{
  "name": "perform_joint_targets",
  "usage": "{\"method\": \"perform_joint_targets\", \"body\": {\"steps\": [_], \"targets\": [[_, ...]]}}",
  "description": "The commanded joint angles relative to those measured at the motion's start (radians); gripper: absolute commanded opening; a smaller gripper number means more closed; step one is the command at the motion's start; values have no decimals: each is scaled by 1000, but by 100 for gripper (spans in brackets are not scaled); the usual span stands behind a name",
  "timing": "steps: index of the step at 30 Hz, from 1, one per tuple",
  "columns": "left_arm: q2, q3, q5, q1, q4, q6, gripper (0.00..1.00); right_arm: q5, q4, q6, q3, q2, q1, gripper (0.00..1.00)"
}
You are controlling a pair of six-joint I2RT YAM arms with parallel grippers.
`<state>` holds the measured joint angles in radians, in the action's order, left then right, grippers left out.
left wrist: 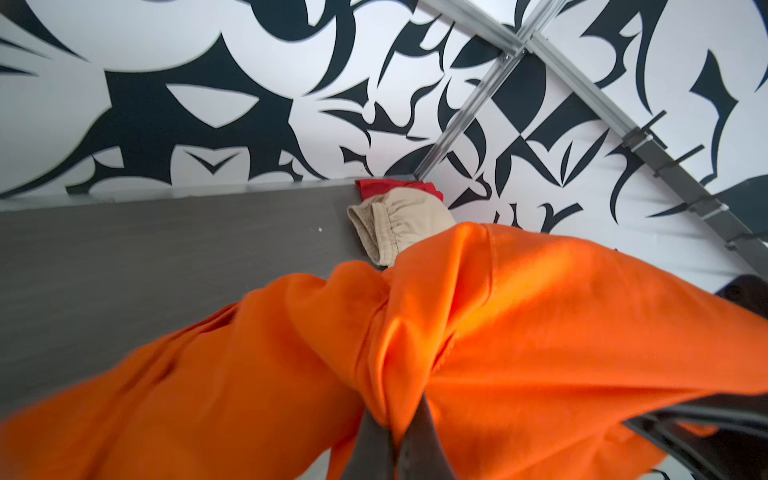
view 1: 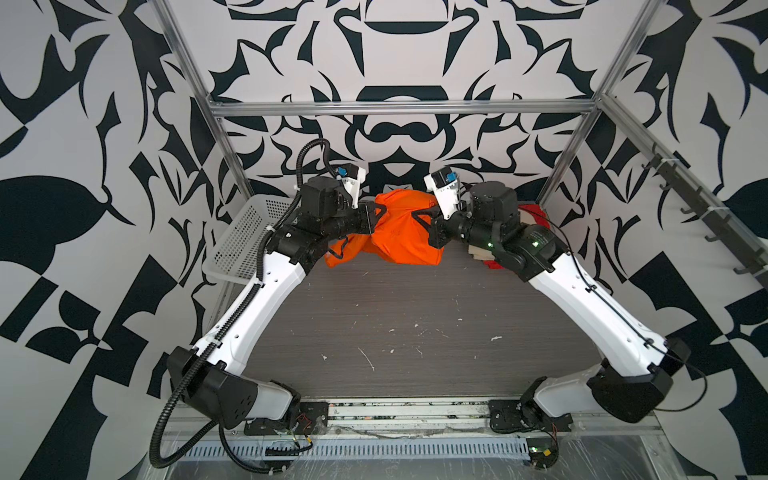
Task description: Fold and stack the shorts
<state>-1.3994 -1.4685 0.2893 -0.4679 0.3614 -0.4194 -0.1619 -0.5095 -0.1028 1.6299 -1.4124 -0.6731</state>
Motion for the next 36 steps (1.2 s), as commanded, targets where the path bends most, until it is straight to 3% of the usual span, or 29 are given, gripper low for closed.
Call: {"method": "perform_joint_targets", "body": {"steps": [1,4,5,6,8,9,11,13,16,21,24,27,29,32,36], "targets": [[-50,150,-28,15,49,-23,10,-47,-74,-7,-91,-29,-24,0],[-66,276,-48,14,37,-81,35,-67,-65,-76,-173,-82,-70,0],[-66,316,-67,15,39,-96,49,-91,-56,-105,-195,-107,-90,8],[-60,345,-90,16,41,-107,58,-115,-51,-127,-204,-129,-107,24],[-23,414,-158,19,52,-137,71,-172,-44,-154,-205,-157,-136,54],[5,436,-174,23,55,-143,74,-180,-44,-157,-203,-154,-138,63],[77,467,-193,24,64,-140,77,-157,-32,-152,-214,-109,-131,69],[162,483,-198,20,58,-111,78,-140,-33,-145,-233,-52,-89,70],[249,483,-196,-23,59,-16,79,-203,-32,-169,-290,27,36,71],[241,415,-230,-202,123,216,81,-243,25,-224,-471,158,242,70],[136,322,-292,-334,205,351,83,-242,53,-244,-567,219,317,71],[-68,200,-400,-432,300,450,84,-232,72,-262,-646,266,365,71],[-187,115,-496,-478,359,503,91,-208,91,-278,-696,297,377,71],[-334,22,-610,-513,412,557,94,-177,109,-294,-763,344,382,71],[-452,-54,-653,-514,444,587,96,-160,115,-309,-814,394,383,72]]}}
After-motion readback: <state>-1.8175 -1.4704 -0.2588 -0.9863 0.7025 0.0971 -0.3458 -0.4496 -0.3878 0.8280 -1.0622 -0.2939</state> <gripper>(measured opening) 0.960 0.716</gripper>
